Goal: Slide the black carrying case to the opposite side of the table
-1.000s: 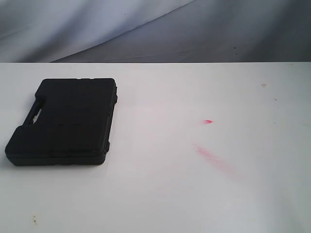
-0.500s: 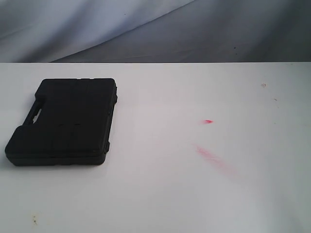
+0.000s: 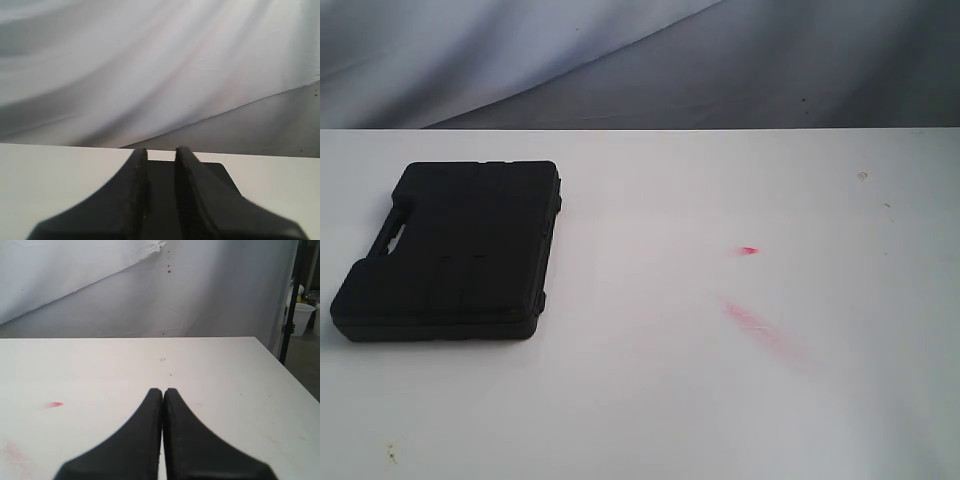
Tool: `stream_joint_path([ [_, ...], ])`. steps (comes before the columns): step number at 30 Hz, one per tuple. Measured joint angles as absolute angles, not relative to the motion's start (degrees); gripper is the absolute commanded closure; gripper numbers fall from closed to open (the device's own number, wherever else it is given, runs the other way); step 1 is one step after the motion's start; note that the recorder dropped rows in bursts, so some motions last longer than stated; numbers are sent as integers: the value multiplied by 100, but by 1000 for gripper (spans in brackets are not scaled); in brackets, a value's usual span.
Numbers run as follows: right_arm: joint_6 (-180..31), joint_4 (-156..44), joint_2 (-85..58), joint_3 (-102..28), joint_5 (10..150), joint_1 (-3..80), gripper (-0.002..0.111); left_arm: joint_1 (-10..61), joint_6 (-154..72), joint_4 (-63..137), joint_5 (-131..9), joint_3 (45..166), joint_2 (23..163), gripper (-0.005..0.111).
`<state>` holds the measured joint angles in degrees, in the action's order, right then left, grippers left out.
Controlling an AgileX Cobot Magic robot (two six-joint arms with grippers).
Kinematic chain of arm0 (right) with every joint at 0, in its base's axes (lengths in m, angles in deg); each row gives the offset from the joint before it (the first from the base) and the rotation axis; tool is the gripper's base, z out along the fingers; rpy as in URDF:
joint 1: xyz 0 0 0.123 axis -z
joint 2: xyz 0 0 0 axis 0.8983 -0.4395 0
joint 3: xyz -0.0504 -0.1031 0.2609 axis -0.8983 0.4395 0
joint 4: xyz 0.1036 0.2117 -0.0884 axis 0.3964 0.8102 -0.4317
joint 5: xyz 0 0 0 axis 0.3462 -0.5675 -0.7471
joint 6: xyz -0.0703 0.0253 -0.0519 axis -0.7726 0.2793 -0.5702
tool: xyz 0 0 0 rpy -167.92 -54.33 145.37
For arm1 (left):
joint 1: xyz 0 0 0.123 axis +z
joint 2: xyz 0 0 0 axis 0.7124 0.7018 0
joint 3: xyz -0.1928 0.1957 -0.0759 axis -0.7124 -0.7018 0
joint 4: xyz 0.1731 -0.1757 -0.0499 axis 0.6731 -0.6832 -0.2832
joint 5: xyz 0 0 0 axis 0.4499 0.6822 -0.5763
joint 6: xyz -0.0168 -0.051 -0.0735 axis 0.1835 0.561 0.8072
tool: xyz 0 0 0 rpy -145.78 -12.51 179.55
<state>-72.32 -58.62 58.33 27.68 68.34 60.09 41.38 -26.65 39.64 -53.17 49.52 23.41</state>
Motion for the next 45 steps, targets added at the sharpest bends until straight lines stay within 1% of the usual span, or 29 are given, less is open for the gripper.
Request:
stream_joint_path([
  [5, -7232, -5862, 5833, 2768, 6834, 6009, 108, 4138, -2675, 4016, -5432, 4505, 2341, 86],
  [8, -7232, -5862, 5833, 2768, 6834, 6009, 108, 4138, -2686, 4016, -5012, 4494, 2341, 86],
  [13, -7232, -5862, 5833, 2768, 6834, 6009, 108, 4138, -2632, 3970, -4974, 4494, 2341, 86],
  [17, -7232, -5862, 5833, 2768, 6834, 6009, 108, 4138, -2310, 3369, -4598, 4494, 2341, 86],
  [45, -7232, -5862, 5833, 2768, 6834, 6009, 108, 4138, -2299, 3591, -4552, 4494, 2341, 86],
])
